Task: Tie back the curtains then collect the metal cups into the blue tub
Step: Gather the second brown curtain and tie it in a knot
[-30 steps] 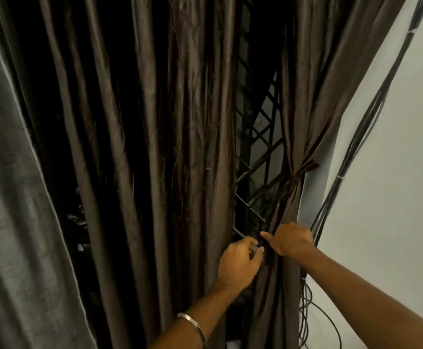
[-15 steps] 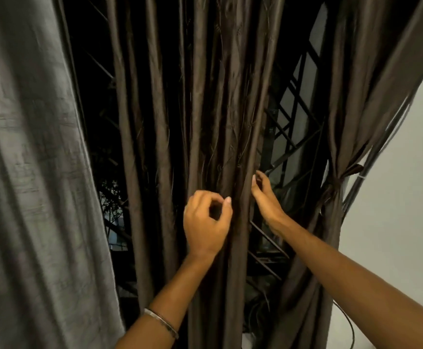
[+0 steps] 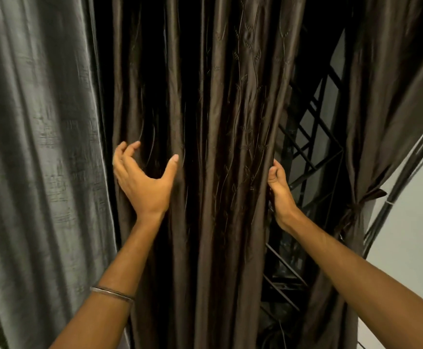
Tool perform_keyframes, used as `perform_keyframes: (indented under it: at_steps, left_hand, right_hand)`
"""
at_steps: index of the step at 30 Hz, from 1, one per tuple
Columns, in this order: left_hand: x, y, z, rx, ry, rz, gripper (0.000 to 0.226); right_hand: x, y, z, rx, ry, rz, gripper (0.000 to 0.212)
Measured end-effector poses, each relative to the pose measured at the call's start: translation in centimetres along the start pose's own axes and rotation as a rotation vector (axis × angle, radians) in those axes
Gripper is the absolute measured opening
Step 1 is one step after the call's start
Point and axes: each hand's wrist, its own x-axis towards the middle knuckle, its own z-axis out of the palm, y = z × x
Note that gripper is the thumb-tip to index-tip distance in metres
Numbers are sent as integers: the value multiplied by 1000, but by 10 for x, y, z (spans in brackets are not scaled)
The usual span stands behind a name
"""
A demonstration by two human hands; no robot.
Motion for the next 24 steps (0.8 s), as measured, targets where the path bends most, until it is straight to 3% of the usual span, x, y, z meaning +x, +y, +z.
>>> perform_keyframes:
  at_steps: [5, 9, 11, 14, 17, 20, 24]
  left_hand:
    - [12, 4, 0, 136, 155, -32, 79]
    - [14, 3, 0, 149, 219, -135, 86]
    - [15, 3, 4, 144, 125, -203, 89]
    - [12, -6, 16, 2, -184, -293, 91]
    - [-1, -7, 30, -256, -469, -369, 70]
    - [-13, -11, 49, -283, -580, -407, 77]
    - [-18, 12, 59, -526, -703, -521, 97]
  right_hand:
    - [3, -17, -1, -27, -83, -71, 143]
    - [6, -17, 0, -36, -125, -83, 139]
    - [9, -13, 1, -41, -147, -74, 133]
    - [14, -10, 5, -76, -180, -63, 126]
    - [18, -7, 12, -98, -189, -50, 119]
    - [22, -3, 23, -103, -218, -16, 106]
    - [26, 1, 35, -94, -262, 14, 95]
